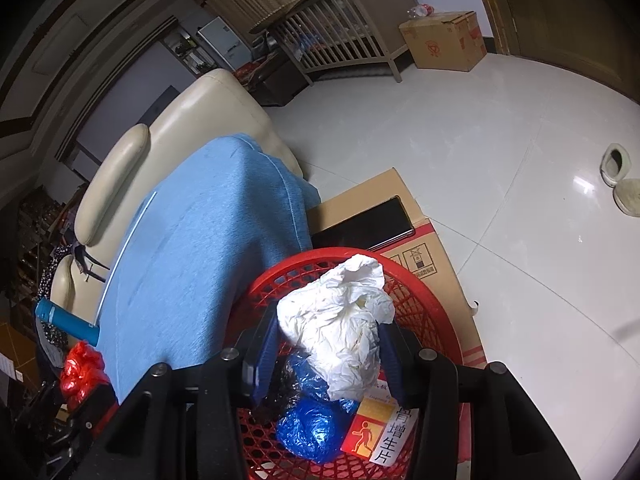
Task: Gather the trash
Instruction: 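Open the right tool to drop the white tissue into the basket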
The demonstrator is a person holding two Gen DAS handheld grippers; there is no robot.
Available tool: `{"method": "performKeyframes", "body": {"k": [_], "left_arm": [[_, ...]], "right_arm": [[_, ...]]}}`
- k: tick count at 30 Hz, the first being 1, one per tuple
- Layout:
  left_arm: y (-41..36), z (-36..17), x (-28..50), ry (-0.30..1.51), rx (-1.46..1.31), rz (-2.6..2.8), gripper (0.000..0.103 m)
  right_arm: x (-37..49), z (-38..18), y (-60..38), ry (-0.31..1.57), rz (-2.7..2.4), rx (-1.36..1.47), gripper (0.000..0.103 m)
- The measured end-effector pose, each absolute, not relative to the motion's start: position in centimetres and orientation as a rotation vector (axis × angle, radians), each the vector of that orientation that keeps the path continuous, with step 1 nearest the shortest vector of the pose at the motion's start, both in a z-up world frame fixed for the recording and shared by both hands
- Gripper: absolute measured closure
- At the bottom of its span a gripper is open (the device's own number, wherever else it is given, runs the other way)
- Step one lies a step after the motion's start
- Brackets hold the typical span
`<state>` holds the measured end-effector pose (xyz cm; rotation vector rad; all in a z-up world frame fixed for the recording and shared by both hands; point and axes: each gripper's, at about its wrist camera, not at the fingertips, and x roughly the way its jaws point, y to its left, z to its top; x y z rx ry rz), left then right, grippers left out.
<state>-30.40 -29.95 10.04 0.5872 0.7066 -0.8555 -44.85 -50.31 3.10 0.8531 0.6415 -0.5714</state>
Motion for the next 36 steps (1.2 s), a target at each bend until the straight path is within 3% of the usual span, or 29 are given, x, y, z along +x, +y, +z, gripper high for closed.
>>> {"method": "performKeyframes", "body": {"k": [9, 12, 15, 36], "left_arm": [[-30.9, 9.7, -31.0, 0.706, 0.608, -0.872, 0.041], [-31.2, 9.6, -31.2, 0.707, 0.615, -0.876, 0.041], [-31.5, 9.6, -31.3, 0.710, 0.619, -0.877, 0.041], [-36.7, 7.5, -33.9, 0.777, 0.664, -0.971, 0.041]], "right_arm": [[-44.5, 1.7, -50.9, 0.683, -0.552, 0.893, 0.051], [-44.3, 1.1, -50.9, 0.694, -0.537, 0.906, 0.036], [-44.7, 1.2, -51.0, 0.674, -0.545, 0.919, 0.033], [-52.7, 6.5, -52.4, 0.419, -0.601, 0.974, 0.033]]}}
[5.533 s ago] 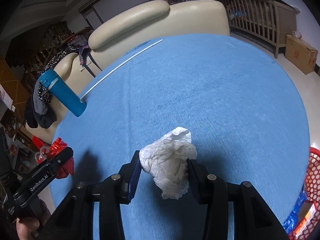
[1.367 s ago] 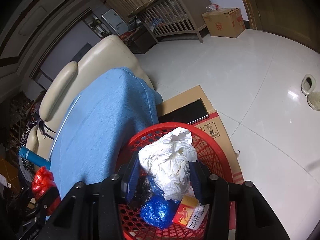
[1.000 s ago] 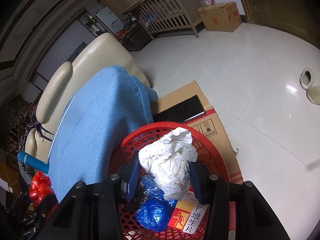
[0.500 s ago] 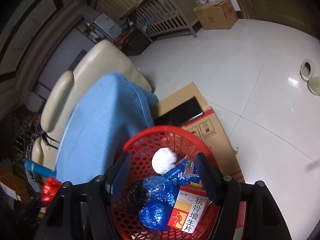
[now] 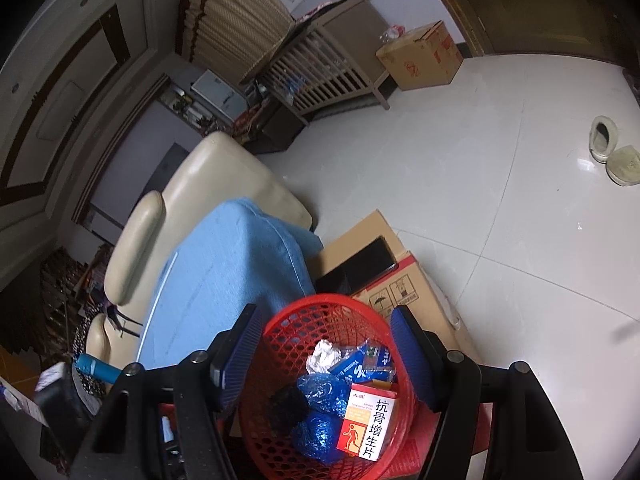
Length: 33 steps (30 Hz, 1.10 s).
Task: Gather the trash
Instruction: 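Open the right tool to drop the white tissue into the basket, then lower the red bag into the basket and open the left tool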
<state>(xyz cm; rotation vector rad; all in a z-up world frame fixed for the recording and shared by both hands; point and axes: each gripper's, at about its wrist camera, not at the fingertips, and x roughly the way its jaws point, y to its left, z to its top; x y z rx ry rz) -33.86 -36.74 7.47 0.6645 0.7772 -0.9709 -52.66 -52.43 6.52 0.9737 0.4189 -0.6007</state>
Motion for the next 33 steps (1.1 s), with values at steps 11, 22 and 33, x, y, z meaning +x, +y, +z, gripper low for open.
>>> {"method": "performKeyframes", "body": {"k": [11, 22, 33], "left_arm": [[-38.7, 5.8, -34.3, 0.821, 0.695, -0.976, 0.041], [-39.9, 5.2, -34.4, 0.830, 0.709, -0.981, 0.041], [-40.4, 3.7, -33.6, 0.915, 0.737, -0.960, 0.028]], "right_arm": [[-54.4, 7.6, -52.8, 0.364, -0.607, 0.979, 0.032], [-54.5, 7.9, -52.7, 0.356, -0.594, 0.974, 0.032], [-54.2, 8.8, -52.4, 0.342, -0.575, 0.958, 0.032]]}}
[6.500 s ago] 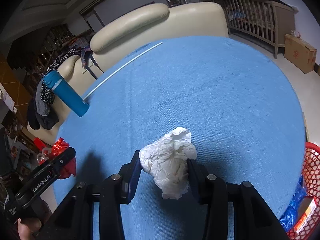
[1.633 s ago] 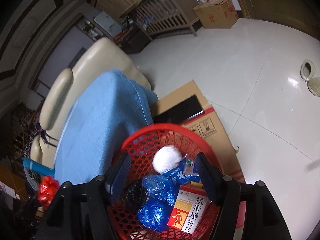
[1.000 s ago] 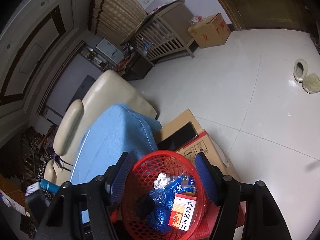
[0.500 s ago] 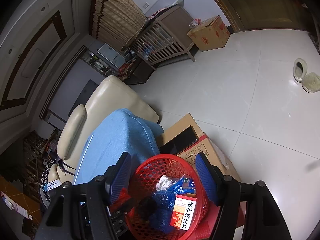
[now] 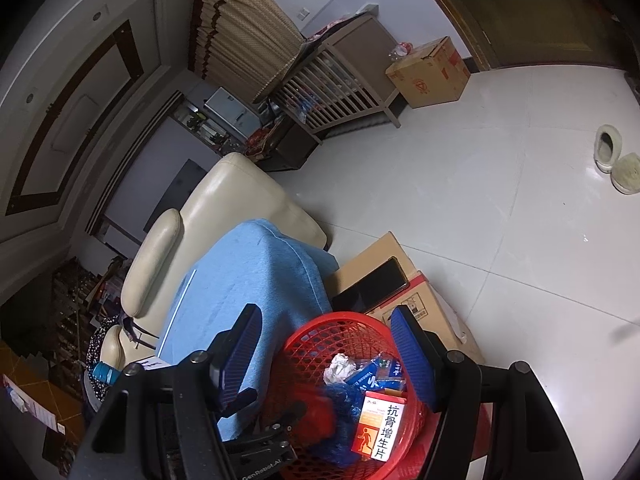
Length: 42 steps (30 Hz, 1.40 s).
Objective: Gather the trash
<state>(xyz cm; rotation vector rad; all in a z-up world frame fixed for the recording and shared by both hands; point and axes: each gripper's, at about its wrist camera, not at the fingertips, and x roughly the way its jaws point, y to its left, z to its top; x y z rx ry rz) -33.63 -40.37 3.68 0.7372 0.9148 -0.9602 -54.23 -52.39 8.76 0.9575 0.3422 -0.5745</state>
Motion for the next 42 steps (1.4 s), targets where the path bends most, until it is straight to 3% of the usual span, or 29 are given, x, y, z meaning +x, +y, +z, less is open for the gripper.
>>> {"method": "performKeyframes", "body": {"k": [13, 23, 27, 29, 42], "left_arm": [[-36.9, 7.4, -32.2, 0.816, 0.640, -0.953, 0.025], [-28.5, 11.5, -28.7, 0.752, 0.462, -0.887, 0.025], [-25.3, 11.8, -27.7, 0.755, 0.399, -0.861, 0.021], [-23.7, 11.8, -27.4, 0.752, 0.368, -0.848, 0.014], [-19.0, 12.0, -26.7, 0.736, 0.282, -0.812, 0.013]], "right_arm": [[-52.6, 9.4, -50.7, 0.384, -0.570, 0.909, 0.028], [-47.2, 8.6, -43.9, 0.577, -0.631, 0.654, 0.020], [-46.2, 7.7, -40.6, 0.631, -0.699, 0.544, 0.020], [-46.0, 7.1, -38.9, 0.653, -0.754, 0.494, 0.020], [-44.0, 6.7, -32.0, 0.737, -0.812, 0.289, 0.017]]}}
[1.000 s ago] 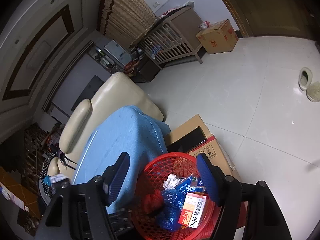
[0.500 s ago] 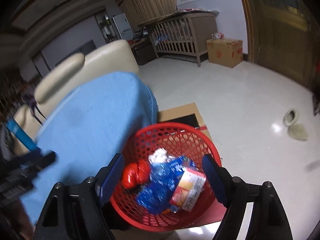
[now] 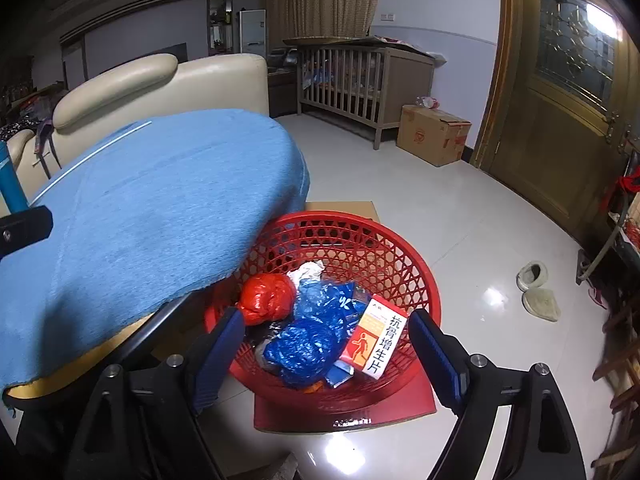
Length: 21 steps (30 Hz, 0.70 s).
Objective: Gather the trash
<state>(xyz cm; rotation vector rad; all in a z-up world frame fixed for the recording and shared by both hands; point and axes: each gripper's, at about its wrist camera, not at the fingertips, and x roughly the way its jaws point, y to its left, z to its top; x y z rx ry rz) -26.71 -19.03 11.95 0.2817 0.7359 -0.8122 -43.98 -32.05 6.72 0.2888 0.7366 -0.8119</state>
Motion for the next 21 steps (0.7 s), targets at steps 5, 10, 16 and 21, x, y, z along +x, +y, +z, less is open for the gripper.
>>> {"method": "performKeyframes", "body": {"k": [5, 10, 16, 21], "left_arm": [[-18.8, 12.0, -27.3, 0.701, 0.289, -0.808, 0.013], [-18.9, 12.1, -27.6, 0.685, 0.299, -0.821, 0.013], [-18.8, 12.0, -27.5, 0.691, 0.297, -0.827, 0.013], [-18.9, 11.9, -27.9, 0.691, 0.308, -0.837, 0.013]], "right_arm": [[-43.6, 6.6, -31.2, 0.739, -0.795, 0.280, 0.017], [-43.5, 6.6, -31.1, 0.734, -0.794, 0.277, 0.017], [-43.9, 6.8, -31.4, 0.724, -0.811, 0.289, 0.017], [-44.0, 7.0, -31.5, 0.717, -0.820, 0.286, 0.017]]}}
